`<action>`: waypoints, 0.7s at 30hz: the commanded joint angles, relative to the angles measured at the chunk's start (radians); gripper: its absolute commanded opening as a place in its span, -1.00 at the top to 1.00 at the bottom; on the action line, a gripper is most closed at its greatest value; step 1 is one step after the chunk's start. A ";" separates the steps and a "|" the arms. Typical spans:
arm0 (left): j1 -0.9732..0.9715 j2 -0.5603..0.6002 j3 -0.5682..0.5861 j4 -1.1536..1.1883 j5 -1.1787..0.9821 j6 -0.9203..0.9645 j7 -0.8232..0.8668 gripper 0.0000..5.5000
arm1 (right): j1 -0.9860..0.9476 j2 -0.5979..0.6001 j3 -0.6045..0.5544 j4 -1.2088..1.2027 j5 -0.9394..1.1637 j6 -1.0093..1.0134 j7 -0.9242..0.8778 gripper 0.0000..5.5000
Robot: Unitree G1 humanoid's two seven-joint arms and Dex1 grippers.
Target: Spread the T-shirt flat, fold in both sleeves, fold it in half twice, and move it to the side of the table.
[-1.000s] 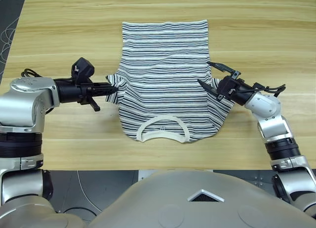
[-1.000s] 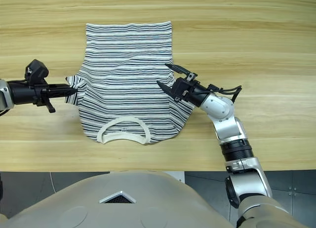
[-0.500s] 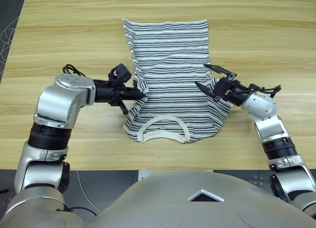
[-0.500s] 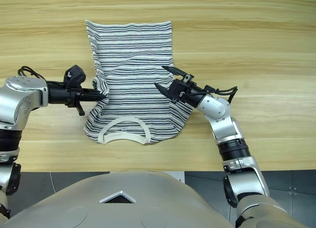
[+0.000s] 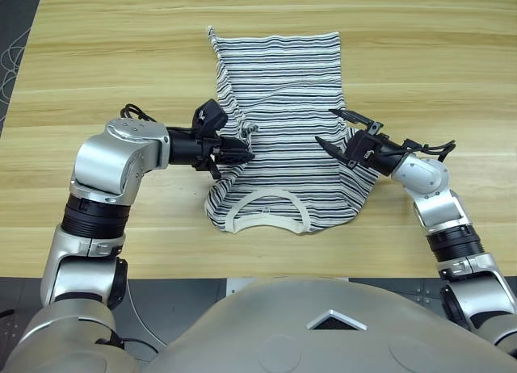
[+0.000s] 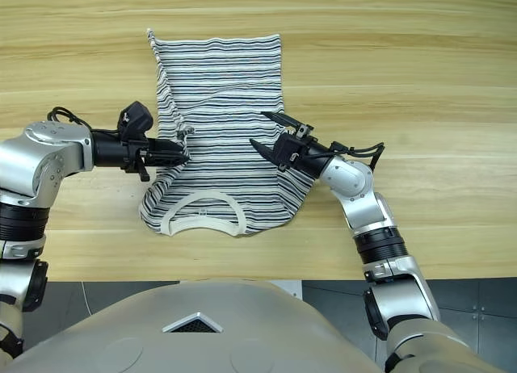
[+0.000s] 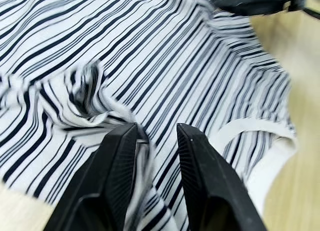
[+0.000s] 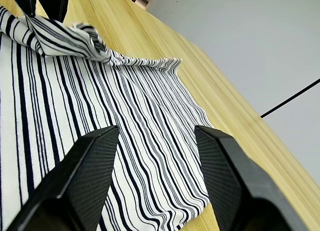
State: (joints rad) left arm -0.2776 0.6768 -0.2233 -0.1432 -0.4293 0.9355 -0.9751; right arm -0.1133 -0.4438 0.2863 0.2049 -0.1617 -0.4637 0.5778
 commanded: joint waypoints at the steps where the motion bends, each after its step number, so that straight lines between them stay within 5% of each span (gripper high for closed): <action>1: -0.024 -0.010 0.014 -0.047 -0.037 0.032 0.001 0.46 | -0.006 -0.003 0.001 0.000 -0.009 -0.004 -0.002 -0.02; 8: -0.033 -0.025 0.030 -0.047 -0.060 0.031 0.024 0.46 | -0.007 -0.005 0.000 0.006 -0.008 -0.006 0.000 -0.02; 21: 0.081 0.177 0.178 0.097 0.006 -0.151 -0.043 0.46 | -0.019 -0.012 -0.006 0.021 -0.006 -0.014 0.003 -0.02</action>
State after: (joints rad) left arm -0.2237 0.8330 -0.0352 -0.0608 -0.4538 0.8075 -1.0100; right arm -0.1162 -0.4447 0.2865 0.2251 -0.1621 -0.4678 0.5787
